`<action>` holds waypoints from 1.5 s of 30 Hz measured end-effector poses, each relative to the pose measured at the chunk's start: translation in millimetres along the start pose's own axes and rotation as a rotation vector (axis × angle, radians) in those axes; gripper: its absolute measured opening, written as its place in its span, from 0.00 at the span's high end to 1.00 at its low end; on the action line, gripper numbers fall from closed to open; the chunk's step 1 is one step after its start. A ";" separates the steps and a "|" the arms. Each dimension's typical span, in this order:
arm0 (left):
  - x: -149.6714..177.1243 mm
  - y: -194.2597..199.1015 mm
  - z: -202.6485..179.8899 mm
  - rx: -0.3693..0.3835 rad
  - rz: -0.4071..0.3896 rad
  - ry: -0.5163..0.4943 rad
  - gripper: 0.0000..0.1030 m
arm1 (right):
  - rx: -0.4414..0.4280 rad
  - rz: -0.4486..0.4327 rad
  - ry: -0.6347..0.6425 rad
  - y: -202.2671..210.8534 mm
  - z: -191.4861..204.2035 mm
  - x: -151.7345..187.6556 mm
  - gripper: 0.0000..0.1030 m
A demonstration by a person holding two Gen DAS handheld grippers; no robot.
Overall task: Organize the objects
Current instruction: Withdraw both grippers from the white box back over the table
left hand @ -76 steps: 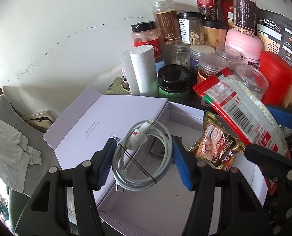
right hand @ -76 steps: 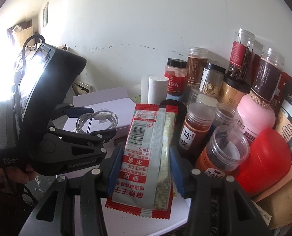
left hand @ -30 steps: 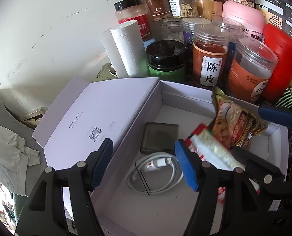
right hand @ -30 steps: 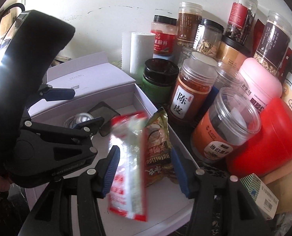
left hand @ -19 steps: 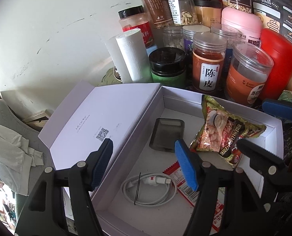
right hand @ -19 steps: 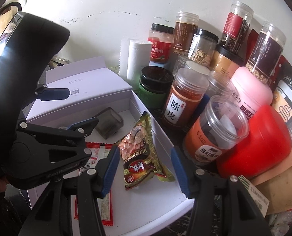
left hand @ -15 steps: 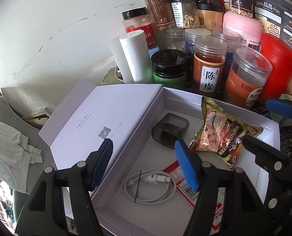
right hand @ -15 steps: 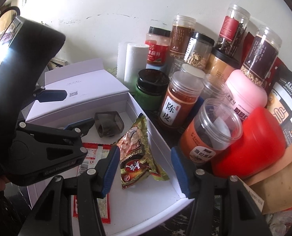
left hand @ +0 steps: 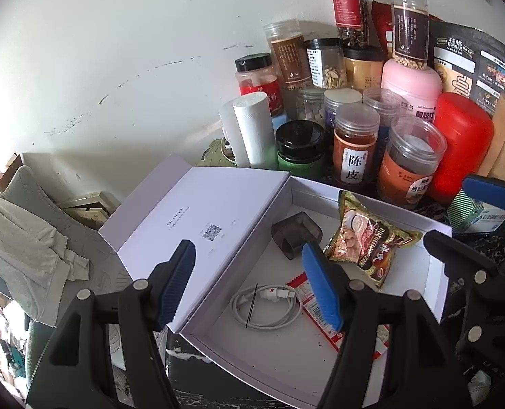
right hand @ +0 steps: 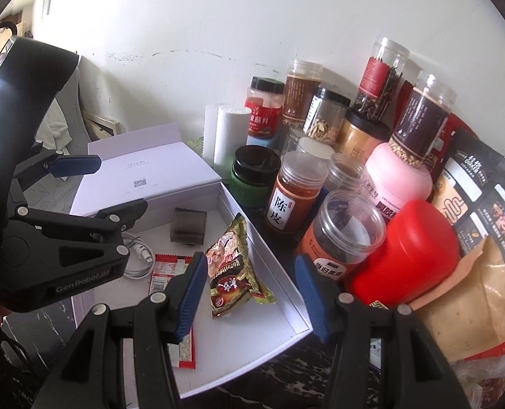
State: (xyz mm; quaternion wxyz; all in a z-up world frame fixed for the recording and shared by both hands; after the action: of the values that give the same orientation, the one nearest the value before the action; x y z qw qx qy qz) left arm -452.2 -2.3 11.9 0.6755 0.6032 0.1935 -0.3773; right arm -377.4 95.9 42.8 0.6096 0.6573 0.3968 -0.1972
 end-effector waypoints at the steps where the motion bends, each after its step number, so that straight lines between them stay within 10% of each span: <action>1: -1.1 5.8 0.2 0.000 -0.004 0.003 0.38 | 0.001 -0.005 -0.001 4.0 -0.1 -1.0 0.48; 26: -2.9 164.0 -2.3 -0.042 -0.106 0.040 0.38 | 0.020 -0.155 0.007 140.0 -5.0 -7.0 0.47; 45: 56.3 236.5 -10.2 -0.070 -0.103 0.100 0.38 | -0.044 -0.186 -0.016 198.7 -1.4 36.8 0.47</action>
State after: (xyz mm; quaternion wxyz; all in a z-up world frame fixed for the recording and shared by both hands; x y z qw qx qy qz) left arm -238.4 -11.0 127.8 0.6656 0.5864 0.2707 -0.3740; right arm -204.0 119.1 143.9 0.6061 0.6026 0.4552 -0.2495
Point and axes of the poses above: each gripper's, at about its wrist camera, not at the fingertips, and y roughly against the way its jaws point, z to its left, x to its underside, the point moved 8 cm from there along -y, roughly the way its jaws point, and after that the axes turned 4 degrees about -z, right-handed, at the moved point
